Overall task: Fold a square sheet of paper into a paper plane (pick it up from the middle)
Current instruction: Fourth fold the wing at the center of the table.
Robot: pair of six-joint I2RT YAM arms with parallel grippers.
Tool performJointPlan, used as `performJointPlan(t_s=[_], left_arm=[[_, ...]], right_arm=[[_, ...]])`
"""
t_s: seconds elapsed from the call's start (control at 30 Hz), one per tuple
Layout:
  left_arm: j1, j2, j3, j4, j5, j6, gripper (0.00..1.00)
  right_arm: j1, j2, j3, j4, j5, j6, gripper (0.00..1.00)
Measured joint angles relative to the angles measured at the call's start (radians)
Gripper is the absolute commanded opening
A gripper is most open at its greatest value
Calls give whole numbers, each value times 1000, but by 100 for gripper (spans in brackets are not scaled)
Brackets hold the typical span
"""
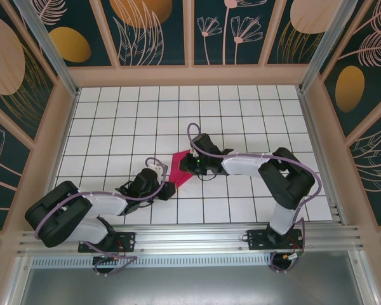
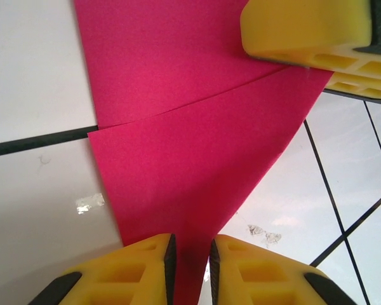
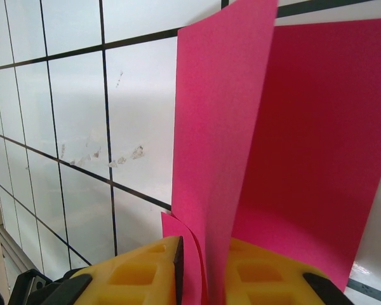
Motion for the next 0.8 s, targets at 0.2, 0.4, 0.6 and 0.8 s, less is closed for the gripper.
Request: performJointPlan(t_s=[0.2,0.4,0.6,0.8], left_arm=[[0,-3,4,-11,0,18,27],[0,-48,4,-38,-11,40,35],[-1,-57,24,-94,-42,77,40],[-26,-55,49,-139,-95,98,40]], right_arm=[[0,2,8,0,-3,8,9],[0,5,17,3,-8,24,5],[0,15,26,3,-17,32,5],[0,21,33,3,-23,49,5]])
